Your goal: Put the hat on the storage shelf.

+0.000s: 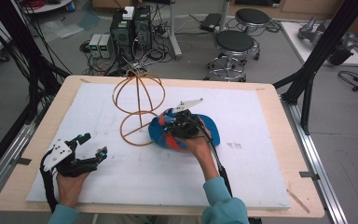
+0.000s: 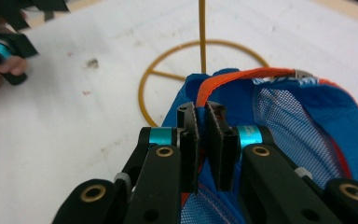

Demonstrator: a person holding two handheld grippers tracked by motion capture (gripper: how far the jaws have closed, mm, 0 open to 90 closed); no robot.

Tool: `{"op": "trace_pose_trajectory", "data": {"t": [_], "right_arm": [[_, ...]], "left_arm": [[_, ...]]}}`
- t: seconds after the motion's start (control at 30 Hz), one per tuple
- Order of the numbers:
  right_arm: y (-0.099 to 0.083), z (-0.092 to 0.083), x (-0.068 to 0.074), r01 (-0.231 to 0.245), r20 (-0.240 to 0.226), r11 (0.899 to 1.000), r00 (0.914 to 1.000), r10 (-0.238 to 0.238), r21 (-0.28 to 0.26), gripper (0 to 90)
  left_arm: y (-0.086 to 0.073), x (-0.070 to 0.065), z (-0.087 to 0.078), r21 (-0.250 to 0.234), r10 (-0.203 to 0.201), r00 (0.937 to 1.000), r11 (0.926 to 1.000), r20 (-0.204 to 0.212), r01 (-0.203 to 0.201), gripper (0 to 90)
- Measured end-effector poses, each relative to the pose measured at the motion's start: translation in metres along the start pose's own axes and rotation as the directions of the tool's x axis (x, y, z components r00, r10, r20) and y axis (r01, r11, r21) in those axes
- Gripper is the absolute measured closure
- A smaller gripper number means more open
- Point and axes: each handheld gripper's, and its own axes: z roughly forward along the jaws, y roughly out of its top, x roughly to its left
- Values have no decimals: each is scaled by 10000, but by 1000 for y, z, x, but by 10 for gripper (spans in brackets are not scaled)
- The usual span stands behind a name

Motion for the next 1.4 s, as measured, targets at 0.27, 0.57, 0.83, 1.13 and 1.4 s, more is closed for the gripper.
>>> {"op": "trace_pose_trajectory", "data": {"t": [0.27,0.57,0.83,1.13,1.4], "right_arm": [[5,-30,11,391,-513,9978,9978,-419,-534,841],[6,-57,10,122,-1442,9856,9889,-369,-1684,845],[8,-68,14,224,-1737,9665,9824,-687,-2555,849],[10,-77,17,405,-1904,9406,9755,-1102,-3371,849],[14,-84,21,207,-2307,8962,9634,-1363,-4432,849]], "left_arm": [[0,0,0,5,28,10000,10000,-9,-28,139],[0,0,0,3,18,10000,10000,-24,-18,139],[0,0,0,-1,27,10000,10000,-26,-27,139],[0,0,0,9,24,10000,10000,-22,-24,139],[0,0,0,2,33,10000,10000,-21,-33,139]]}}
